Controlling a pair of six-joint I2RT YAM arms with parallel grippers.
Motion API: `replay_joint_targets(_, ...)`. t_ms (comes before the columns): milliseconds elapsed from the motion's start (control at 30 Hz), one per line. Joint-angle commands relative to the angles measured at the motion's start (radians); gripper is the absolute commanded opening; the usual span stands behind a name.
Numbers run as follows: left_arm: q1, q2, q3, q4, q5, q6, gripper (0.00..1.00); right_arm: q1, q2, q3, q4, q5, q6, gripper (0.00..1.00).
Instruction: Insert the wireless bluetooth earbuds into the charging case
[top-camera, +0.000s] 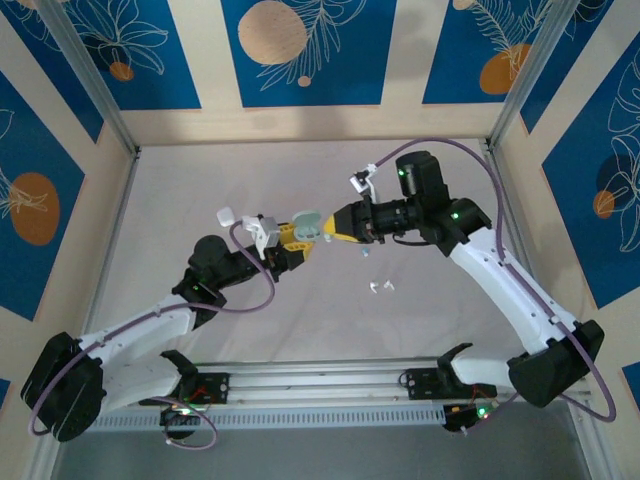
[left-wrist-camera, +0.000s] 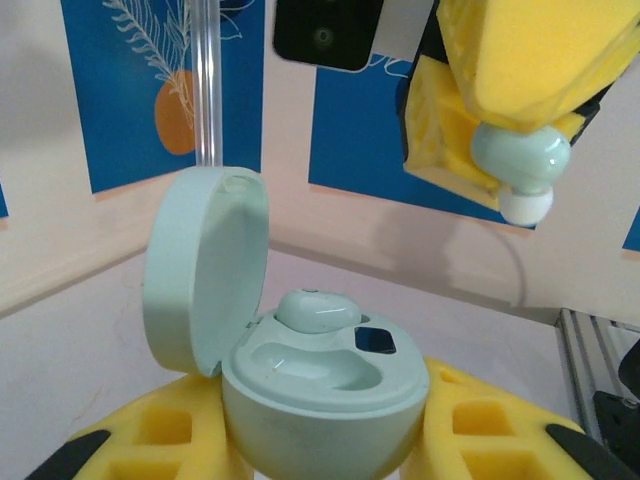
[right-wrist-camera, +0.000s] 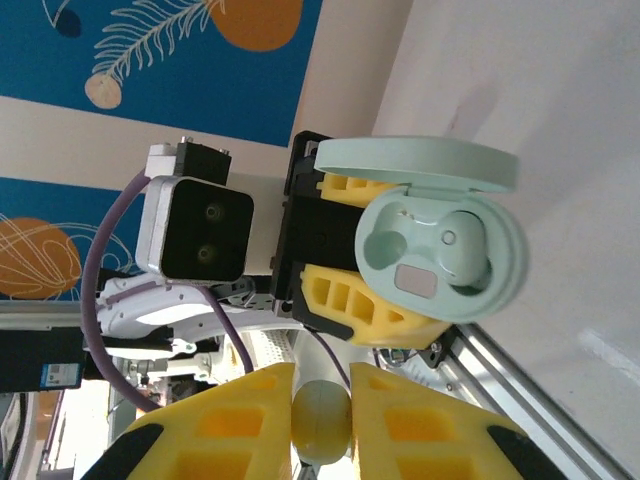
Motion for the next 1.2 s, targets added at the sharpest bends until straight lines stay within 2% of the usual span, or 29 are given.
replay_joint_targets(0,-0.013,0.003,0.022,0.070,0.027,0.034,0.29,0.050,0.025,0.049,0.032,0.027,0.031,0.18)
replay_joint_targets(567,-0.029,-0.001,0.032,0.066,0.024,0.031,0.29,0.156,0.087,0.107,0.048,0.284,0.043,0.18)
replay_joint_targets(1167,-0.033,-0.010,0.028,0.099,-0.034,0.018,0.29,0.209,0.130,0.150,-0.065,0.366,-0.015,0.18)
